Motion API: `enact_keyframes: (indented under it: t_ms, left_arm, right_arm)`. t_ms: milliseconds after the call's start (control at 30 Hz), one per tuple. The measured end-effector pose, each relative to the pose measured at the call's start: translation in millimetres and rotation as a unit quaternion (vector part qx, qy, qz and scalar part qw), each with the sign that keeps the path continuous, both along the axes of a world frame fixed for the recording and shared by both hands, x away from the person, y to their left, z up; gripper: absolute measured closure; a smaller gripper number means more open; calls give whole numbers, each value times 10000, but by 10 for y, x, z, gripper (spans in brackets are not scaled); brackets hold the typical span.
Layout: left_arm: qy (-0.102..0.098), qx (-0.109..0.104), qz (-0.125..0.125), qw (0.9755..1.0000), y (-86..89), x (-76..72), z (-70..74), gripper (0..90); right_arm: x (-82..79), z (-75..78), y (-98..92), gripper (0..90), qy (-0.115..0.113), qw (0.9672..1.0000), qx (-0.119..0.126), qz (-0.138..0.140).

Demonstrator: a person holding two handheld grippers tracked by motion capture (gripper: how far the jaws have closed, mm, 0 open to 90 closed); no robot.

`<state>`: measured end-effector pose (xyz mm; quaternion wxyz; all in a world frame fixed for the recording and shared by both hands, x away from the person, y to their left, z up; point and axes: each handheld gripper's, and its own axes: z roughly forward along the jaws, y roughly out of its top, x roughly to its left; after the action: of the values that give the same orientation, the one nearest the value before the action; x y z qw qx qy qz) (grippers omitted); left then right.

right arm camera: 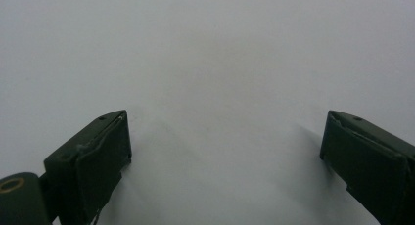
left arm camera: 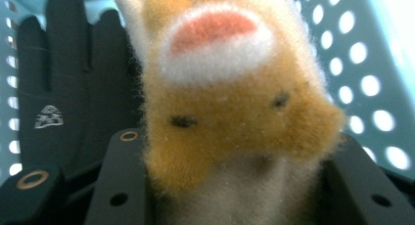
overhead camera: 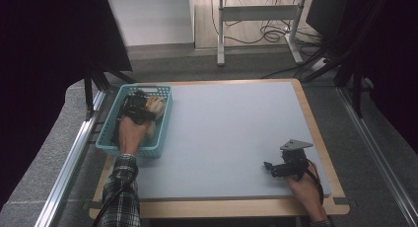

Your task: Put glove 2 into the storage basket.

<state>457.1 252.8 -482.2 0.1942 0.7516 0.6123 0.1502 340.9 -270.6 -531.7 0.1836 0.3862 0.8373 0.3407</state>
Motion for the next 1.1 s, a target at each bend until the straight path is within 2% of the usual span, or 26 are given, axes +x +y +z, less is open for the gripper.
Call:
enact_keyframes:
  t_ms: [367, 467, 567, 633, 667, 700, 733, 767, 800, 833, 967, 1067, 1100]
  left_arm:
    - [401, 52, -127, 9991, -95, 138, -178, 490]
    - [464, 188, -221, 9985, -123, 156, -196, 417]
    - [590, 218, -81, 9980, -98, 176, -214, 311]
    - [687, 70, 13, 9976, -43, 174, -222, 209]
    - [678, -137, 44, 9976, -2, 164, -216, 183]
    - [618, -390, 84, 9973, 21, 153, -206, 113]
    - [606, -552, 48, 9966, 40, 138, -177, 76]
    - [570, -594, 1, 9966, 41, 123, -145, 71]
    - [533, -507, -48, 9973, 36, 103, -91, 58]
    - [533, -507, -48, 9973, 36, 103, -91, 53]
    - [105, -528, -156, 9984, 99, -2, 204, 119]
    - [-116, -379, -134, 9991, 153, -66, 323, 304]
    - [-140, -269, -110, 9995, 173, -83, 340, 415]
  right_arm:
    - [0, 0, -1, 46, 0, 10000, 5, 5]
    - [0, 0, 0, 47, 0, 10000, 6, 5]
    - [0, 0, -1, 47, 2, 10000, 7, 8]
    - [0, 0, -1, 47, 3, 10000, 8, 8]
    - [0, 0, -1, 47, 2, 10000, 8, 8]
    - [0, 0, -1, 47, 2, 10000, 7, 7]
    - [0, 0, -1, 47, 2, 10000, 7, 7]
    - [0, 0, -1, 47, 2, 10000, 6, 8]
    - [-1, 0, 0, 47, 4, 10000, 7, 7]
    - [-1, 0, 0, 47, 4, 10000, 7, 7]
    - [-1, 0, 0, 47, 5, 10000, 3, 6]
    - [-1, 0, 0, 47, 5, 10000, 2, 6]
    - [-1, 0, 0, 47, 3, 10000, 0, 6]
